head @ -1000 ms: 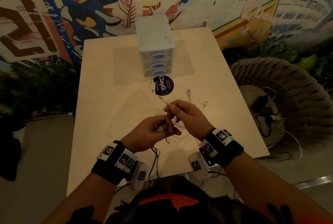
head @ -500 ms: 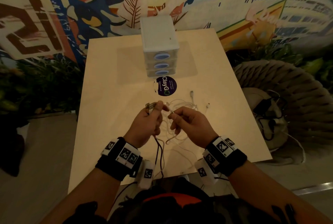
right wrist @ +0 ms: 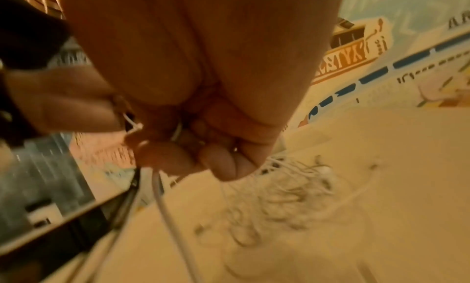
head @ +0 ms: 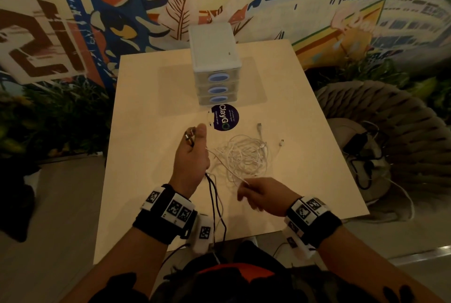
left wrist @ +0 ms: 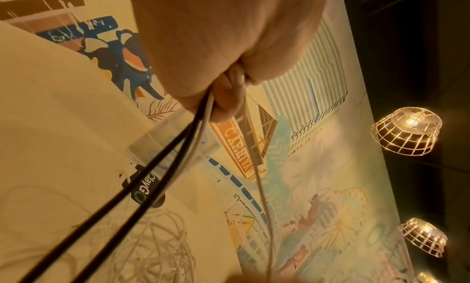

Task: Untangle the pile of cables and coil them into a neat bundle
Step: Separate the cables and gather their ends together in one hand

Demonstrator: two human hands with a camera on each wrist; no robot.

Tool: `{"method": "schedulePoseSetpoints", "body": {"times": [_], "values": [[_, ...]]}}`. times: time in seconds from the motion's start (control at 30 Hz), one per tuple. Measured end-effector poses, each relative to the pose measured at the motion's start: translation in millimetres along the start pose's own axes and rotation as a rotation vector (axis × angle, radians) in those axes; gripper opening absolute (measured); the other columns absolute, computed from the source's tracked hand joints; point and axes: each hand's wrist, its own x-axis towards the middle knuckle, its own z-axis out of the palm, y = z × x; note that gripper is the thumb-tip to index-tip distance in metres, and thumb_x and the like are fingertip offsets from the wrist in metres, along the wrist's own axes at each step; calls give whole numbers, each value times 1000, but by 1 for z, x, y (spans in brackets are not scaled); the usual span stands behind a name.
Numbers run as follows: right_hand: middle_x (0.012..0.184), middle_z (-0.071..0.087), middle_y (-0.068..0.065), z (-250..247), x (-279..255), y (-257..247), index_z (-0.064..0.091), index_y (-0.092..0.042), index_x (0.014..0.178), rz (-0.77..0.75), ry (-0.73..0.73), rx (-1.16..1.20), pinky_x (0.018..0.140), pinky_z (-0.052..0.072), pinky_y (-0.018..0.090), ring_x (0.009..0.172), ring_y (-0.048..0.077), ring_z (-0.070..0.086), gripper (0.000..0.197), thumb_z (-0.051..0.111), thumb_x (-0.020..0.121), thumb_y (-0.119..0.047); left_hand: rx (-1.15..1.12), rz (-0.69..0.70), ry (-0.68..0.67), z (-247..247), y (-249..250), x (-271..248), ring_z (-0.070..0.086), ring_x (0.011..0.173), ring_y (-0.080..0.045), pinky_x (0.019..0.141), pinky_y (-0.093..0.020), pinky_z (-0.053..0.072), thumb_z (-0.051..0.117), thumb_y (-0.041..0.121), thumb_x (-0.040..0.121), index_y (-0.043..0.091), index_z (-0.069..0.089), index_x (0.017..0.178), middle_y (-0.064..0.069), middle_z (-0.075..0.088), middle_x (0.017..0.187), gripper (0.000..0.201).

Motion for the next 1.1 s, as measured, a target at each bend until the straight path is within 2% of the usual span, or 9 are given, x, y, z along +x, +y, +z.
{"method": "schedulePoseSetpoints", "body": {"times": [0.2,0.33,0.47,0.57,0.73,0.87,0.97,1.07,1.1], "values": [[91,77,6,7,-19,27,70,-21,109,182,-233,157,64,48,18,72,15,72,34,42,108,-40,-100,-7,-75,4,-1,-6,21,51,-11,42,-25,26,45,35,107,22,36,71,-1,22,65,39],[97,77,2,33,-24,34,67,-21,118,308,-438,217,65,48,23,86,26,73,37,37,108,-41,-126,48,-99,4,2,-6,25,44,-11,42,-23,29,44,35,108,26,39,63,6,30,54,47],[111,73,-11,39,-29,47,67,-33,121,279,-491,133,82,57,27,96,22,74,30,64,95,-47,-137,78,-176,-2,7,-2,22,46,-13,45,-24,29,44,42,103,23,35,65,3,26,56,43],[127,63,-21,23,-33,48,55,-53,131,196,-403,15,96,54,29,93,6,70,65,82,72,-60,-104,72,-238,-5,7,-5,24,46,-14,47,-26,29,43,43,103,22,35,64,3,27,55,45],[133,54,-21,-26,-33,21,41,-53,143,83,-119,-14,78,51,17,82,1,64,81,79,72,-67,-92,28,-267,4,7,-16,54,46,-25,49,-28,43,44,45,104,15,39,67,-5,32,56,49],[138,50,-23,-40,-19,-27,35,-50,147,-76,69,37,92,49,21,109,-5,58,94,82,67,-67,-73,39,-384,13,8,-24,50,42,-27,50,-31,44,41,47,104,16,44,65,-9,33,54,50],[126,60,-22,-22,2,-62,49,-35,140,-156,4,18,97,43,13,110,-3,58,70,81,79,-50,-50,70,-401,21,12,-29,50,45,-27,55,-32,46,40,45,104,10,43,66,-13,37,54,52],[90,70,-13,-3,17,-70,68,-27,105,-121,-84,170,86,51,28,83,13,66,15,66,97,-40,10,135,-299,18,18,-27,53,50,-27,54,-31,48,43,45,104,8,44,71,-10,48,53,50],[80,66,-15,0,19,-67,68,-29,96,-113,-108,227,77,51,29,72,14,61,16,59,101,-41,59,175,-257,13,19,-25,55,53,-28,54,-32,47,44,47,104,9,46,74,-7,53,54,49]]}}
